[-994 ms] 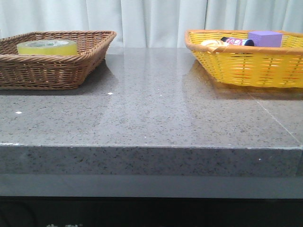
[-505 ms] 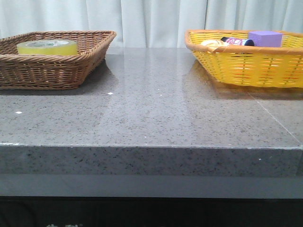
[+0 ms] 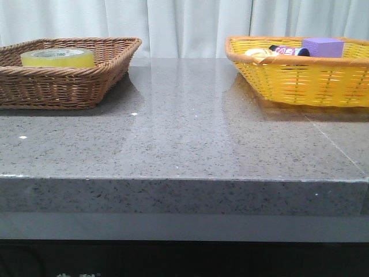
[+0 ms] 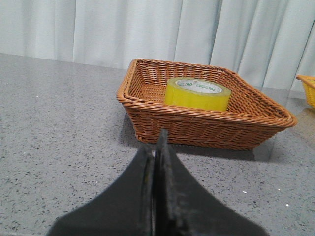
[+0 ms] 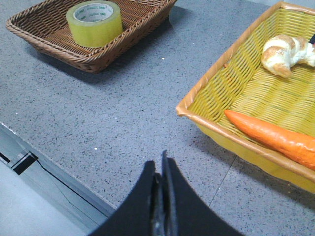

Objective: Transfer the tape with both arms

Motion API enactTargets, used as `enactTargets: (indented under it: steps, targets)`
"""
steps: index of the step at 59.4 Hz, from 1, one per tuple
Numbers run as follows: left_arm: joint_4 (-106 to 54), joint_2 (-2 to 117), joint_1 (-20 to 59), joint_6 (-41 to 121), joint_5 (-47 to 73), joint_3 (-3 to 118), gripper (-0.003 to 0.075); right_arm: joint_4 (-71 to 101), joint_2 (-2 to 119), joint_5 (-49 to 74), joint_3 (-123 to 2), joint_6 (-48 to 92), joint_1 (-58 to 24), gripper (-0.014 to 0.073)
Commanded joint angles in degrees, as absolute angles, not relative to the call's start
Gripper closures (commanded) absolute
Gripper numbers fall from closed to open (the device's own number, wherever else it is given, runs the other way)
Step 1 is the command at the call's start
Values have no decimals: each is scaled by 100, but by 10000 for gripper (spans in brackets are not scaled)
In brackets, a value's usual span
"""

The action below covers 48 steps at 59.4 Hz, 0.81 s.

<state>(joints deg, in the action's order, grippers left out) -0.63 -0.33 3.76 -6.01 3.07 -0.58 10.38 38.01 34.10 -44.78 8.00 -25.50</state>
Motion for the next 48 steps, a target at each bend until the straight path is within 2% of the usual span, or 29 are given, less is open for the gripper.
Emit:
enactTargets:
  steps: [1, 20, 26, 38, 48]
  targets:
    - [-83, -141, 362, -656, -182, -269, 740, 1101, 3789, 3008, -4615, 850, -2529, 662]
    - [-83, -141, 362, -656, -171, -269, 740, 1092, 3566, 2890, -4407, 850, -2398, 662]
    - [-83, -141, 362, -656, -171, -269, 740, 1125, 3044, 2338, -3765, 850, -1834, 662]
    - [-83, -141, 362, -656, -171, -269, 740, 1125, 1227, 548, -1931, 850, -694, 662]
    - [-83, -141, 362, -656, -171, -269, 740, 1125, 279, 42, -839, 850, -250, 662]
